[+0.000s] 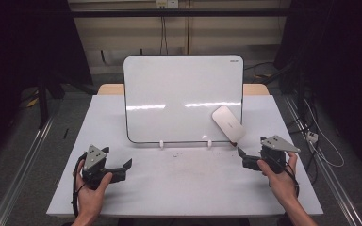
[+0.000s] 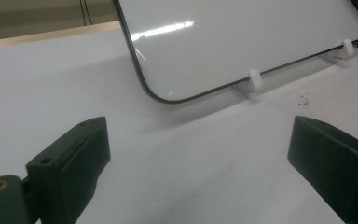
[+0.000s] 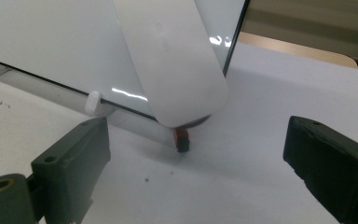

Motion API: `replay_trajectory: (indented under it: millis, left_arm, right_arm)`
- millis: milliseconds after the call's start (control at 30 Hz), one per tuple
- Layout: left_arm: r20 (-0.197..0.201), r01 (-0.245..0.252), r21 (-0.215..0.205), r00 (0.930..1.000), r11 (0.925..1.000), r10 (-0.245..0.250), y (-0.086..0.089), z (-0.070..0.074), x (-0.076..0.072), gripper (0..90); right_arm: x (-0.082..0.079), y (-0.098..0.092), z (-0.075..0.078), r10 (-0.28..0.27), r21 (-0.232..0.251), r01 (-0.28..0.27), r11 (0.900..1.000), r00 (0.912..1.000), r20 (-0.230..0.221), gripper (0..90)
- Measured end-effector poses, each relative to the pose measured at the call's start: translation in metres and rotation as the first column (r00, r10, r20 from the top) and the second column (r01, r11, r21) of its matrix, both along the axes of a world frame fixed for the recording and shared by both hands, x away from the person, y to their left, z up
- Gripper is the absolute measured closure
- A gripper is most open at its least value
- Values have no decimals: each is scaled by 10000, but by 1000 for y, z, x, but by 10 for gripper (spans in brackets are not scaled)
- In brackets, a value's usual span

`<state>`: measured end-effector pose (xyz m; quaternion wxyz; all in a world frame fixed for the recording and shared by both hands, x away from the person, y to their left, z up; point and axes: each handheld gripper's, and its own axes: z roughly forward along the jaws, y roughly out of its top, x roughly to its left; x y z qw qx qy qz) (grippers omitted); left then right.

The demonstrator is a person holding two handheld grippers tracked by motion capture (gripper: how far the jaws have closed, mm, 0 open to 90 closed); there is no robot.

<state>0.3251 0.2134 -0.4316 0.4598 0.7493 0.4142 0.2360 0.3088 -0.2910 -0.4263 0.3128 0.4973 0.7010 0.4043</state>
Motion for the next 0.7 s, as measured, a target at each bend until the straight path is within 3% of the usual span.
replay_trajectory:
  millis: [133,467,700]
  left_arm:
    - [18,-87,-78,10000,9999,87,1,0,-1,55]
    - [91,14,-72,10000,10000,-13,0,1,-4,50]
    - [63,-63,-40,10000,10000,63,0,0,-4,50]
  right_arm:
    - [-5,-6,-6,-143,98,145,9998,9996,-227,68]
    - [-18,-12,-18,-338,326,337,9989,9994,32,66]
    - [-23,-14,-24,-500,200,493,9986,9982,317,66]
